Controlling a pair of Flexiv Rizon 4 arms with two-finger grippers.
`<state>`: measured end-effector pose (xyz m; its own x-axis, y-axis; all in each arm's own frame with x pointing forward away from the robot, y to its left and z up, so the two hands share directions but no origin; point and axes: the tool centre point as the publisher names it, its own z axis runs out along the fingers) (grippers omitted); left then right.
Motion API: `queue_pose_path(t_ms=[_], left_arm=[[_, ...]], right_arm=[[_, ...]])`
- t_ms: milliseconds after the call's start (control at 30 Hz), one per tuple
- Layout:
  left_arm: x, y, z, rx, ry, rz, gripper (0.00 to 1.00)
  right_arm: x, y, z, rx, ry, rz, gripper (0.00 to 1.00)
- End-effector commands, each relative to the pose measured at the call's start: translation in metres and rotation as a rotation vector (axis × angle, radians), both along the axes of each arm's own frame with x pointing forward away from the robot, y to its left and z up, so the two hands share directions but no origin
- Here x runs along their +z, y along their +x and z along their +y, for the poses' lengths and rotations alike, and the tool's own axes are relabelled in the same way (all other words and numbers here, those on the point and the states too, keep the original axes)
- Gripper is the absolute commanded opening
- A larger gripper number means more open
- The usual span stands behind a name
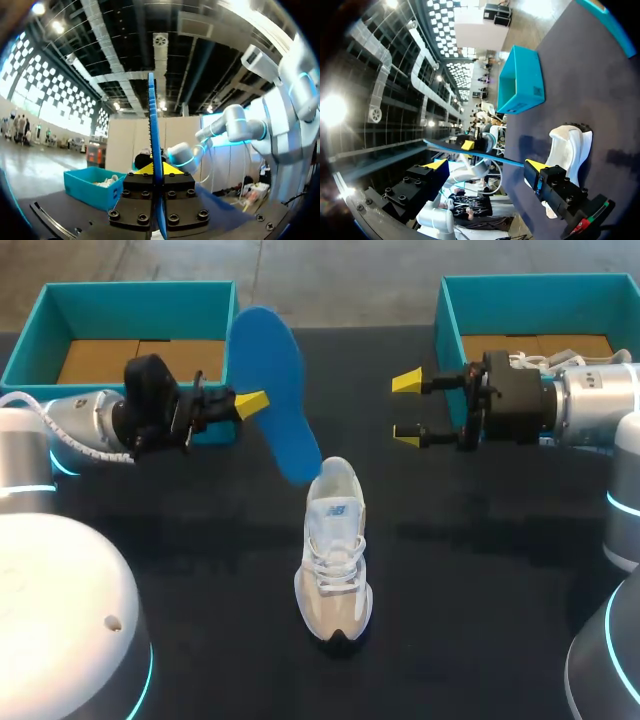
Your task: Take the shoe out of the shoebox, open the shoe tongue, remove and reinsert the insole, then place the shoe into the shoebox
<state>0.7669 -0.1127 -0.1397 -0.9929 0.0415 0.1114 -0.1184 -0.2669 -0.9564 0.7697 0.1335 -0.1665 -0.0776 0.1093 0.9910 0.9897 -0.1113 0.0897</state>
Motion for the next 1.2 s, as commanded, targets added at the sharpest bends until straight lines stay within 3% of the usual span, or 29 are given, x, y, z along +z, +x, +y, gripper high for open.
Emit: queue_pose_path(t_ms=[33,867,1200], left_arm=[[0.007,-0.003,-0.003,0.026,0.059,0.209,0.0],[0.002,0.014,-0.011,-0.028,0.045,0.748,0.0],[-0.003,0.03,-0.013,-0.032,-0.012,0.933,0.0]], right_arm=[[-0.001,-0.001,0.002,-0.004,0.0,-0.001,1.0],[-0.001,-0.001,0.002,-0.004,0.0,-0.001,1.0],[-0.001,-0.001,0.002,-0.004,0.0,-0.001,1.0]])
